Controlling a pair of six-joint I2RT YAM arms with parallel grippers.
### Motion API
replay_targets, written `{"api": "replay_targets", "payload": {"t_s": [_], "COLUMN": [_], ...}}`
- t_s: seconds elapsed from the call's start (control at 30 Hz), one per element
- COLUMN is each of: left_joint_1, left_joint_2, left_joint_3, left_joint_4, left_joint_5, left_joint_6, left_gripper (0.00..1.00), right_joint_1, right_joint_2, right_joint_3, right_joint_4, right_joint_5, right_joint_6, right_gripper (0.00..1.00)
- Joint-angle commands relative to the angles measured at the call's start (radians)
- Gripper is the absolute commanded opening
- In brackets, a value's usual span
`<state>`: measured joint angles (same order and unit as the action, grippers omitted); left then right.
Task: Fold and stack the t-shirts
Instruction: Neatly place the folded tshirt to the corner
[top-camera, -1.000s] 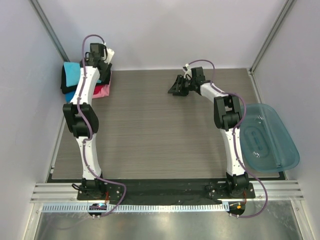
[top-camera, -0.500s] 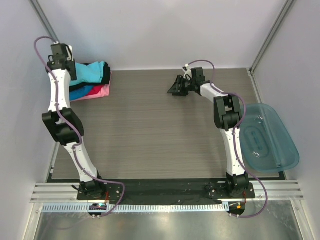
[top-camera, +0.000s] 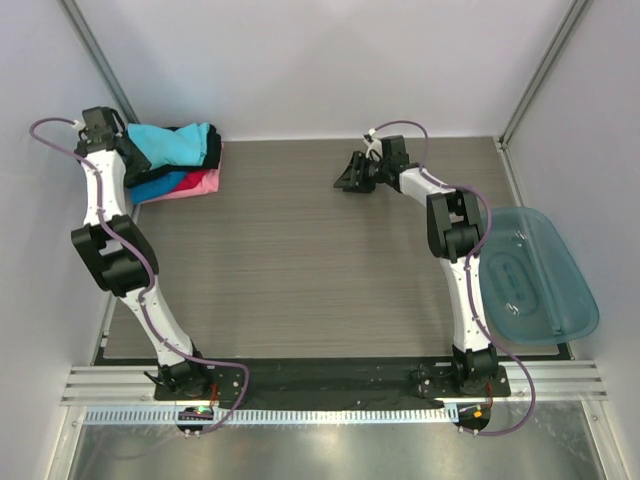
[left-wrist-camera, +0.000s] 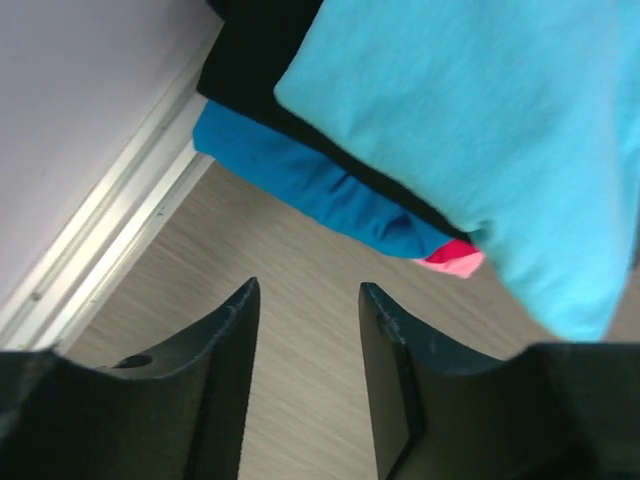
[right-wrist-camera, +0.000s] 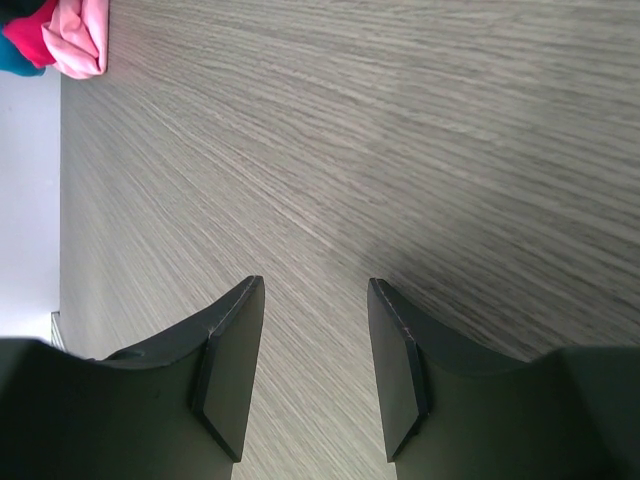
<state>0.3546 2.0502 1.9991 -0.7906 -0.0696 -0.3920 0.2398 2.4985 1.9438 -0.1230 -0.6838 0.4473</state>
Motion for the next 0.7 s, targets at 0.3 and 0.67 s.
{"api": "replay_targets", "payload": {"t_s": [0.3, 0.67], "left_joint_1": [0.026, 0.007], "left_joint_2": [0.097, 0.212], "left_joint_3": [0.116, 0.285], "left_joint_4": [0.123, 0.157], "left_joint_5": [0.099, -0.039], "left_joint_6": [-0.168, 0.037], "left_gripper": [0.41, 0.41], "right_joint_1": [0.035, 0.035], "right_joint_2": [-0.016, -0.001], "right_joint_3": [-0.071, -0.059], "right_joint_4": [-0.087, -0.092], "right_joint_5": [0.033, 0.033], "right_joint_6": [-0.065, -0.076], "right_gripper": [0.52, 0.52]}}
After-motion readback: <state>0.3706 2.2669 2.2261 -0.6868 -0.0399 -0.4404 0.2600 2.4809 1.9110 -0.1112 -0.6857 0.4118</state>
